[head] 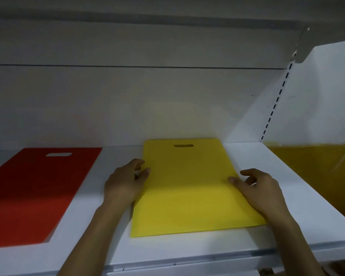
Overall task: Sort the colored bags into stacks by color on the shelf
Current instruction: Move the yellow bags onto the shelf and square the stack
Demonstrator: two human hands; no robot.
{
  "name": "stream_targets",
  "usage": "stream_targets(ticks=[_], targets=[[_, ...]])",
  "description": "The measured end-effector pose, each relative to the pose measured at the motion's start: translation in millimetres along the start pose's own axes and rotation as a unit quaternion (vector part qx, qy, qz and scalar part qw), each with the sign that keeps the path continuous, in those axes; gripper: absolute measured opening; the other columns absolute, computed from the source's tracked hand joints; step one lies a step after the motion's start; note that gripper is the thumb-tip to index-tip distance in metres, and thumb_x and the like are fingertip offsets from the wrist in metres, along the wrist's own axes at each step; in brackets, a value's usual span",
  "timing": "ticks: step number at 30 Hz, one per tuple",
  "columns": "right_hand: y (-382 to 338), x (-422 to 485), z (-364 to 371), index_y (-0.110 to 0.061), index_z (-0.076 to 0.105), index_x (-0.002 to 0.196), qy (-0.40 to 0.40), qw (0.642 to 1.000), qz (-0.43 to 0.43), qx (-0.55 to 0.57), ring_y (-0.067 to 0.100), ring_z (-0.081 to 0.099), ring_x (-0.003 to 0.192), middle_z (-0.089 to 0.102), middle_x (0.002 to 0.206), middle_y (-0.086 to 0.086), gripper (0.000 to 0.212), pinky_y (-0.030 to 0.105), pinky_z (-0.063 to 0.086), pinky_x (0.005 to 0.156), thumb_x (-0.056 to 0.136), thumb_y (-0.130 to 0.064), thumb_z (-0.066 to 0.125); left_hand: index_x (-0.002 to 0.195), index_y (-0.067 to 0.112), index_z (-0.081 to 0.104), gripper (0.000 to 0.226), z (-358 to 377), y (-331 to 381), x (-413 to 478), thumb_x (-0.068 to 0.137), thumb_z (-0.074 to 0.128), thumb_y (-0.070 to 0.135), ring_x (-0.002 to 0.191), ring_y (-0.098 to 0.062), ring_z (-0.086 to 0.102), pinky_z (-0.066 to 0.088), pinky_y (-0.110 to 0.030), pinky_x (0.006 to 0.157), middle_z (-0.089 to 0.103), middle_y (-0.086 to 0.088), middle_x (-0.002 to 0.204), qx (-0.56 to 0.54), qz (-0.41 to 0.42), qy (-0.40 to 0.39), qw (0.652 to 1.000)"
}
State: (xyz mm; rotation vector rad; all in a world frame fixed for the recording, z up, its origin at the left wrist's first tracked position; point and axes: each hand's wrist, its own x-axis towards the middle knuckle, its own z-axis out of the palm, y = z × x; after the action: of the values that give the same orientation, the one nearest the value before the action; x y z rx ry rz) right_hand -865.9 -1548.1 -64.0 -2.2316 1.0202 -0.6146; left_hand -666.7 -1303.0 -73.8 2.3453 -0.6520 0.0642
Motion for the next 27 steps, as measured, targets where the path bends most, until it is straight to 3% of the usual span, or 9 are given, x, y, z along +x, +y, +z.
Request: stream_targets(ticks=[9,14,17,21,24,27], targets=[[5.2,11.6,2.3,-0.018,0.068,0.115,-0.024,0.999,-0.002,-0.030,0.022,0.060,0.088,0.064,0.087,-0.001,0.048,0.031,0.043,0.074,0.079,-0.050,0.070,0.131,0.030,0.052,0.039,8.5,7.4,-1.7,0.095,0.051,0.045,0.104,-0.017,0.061,0.047,-0.028,0.081,0.064,0.004,0.123,-0.026,0.017,0.004,1.000],[6.2,11.5,2.7,-0.017,0.068,0.118,-0.031,0.999,-0.007,-0.035,0.026,0.061,0.098,0.063,0.092,-0.001,0.049,0.031,0.044,0.077,0.082,-0.050,0.066,0.129,0.028,0.056,0.038,10.6,9.2,-4.2,0.094,0.054,0.042,0.094,-0.018,0.062,0.043,-0.025,0.074,0.066,0.001,0.102,-0.003,0.014,-0.001,1.000],[6.4,11.8,2.9,-0.016,0.066,0.121,-0.047,0.998,-0.014,-0.049,0.026,0.060,0.105,0.067,0.106,0.004,0.051,0.033,0.044,0.082,0.084,-0.051,0.063,0.126,0.025,0.058,0.035,10.4,10.3,-4.2,0.093,0.057,0.038,0.088,-0.017,0.062,0.044,-0.025,0.074,0.066,0.001,0.097,-0.006,0.021,0.011,1.000],[9.2,8.9,-6.7,-0.009,0.063,0.125,-0.042,0.999,-0.013,0.016,0.026,0.061,0.102,0.066,0.096,0.004,0.054,0.031,0.043,0.082,0.086,-0.046,0.065,0.122,0.019,0.061,0.034,4.5,5.6,-2.6,0.092,0.060,0.034,0.088,-0.013,0.063,0.048,-0.030,0.085,0.063,0.003,0.121,-0.101,-0.009,0.044,0.994],[11.4,3.1,-20.0,-0.010,0.059,0.129,-0.060,0.996,-0.013,0.065,0.018,0.063,0.089,0.067,0.088,-0.002,0.060,0.030,0.043,0.077,0.084,-0.048,0.065,0.128,0.021,0.056,0.045,-5.9,4.0,-7.3,0.088,0.063,0.041,0.087,-0.016,0.068,0.056,-0.039,0.085,0.055,0.000,0.134,-0.207,-0.061,0.000,0.976],[9.8,-12.6,-32.7,-0.027,0.055,0.131,-0.122,0.988,-0.044,0.090,0.012,0.063,0.092,0.065,0.103,-0.005,0.072,0.029,0.047,0.077,0.068,-0.059,0.067,0.138,0.035,0.043,0.073,-26.5,11.1,-28.3,0.072,0.063,0.058,0.098,-0.006,0.063,0.051,-0.021,0.083,0.044,0.014,0.136,-0.160,0.004,-0.108,0.981]])
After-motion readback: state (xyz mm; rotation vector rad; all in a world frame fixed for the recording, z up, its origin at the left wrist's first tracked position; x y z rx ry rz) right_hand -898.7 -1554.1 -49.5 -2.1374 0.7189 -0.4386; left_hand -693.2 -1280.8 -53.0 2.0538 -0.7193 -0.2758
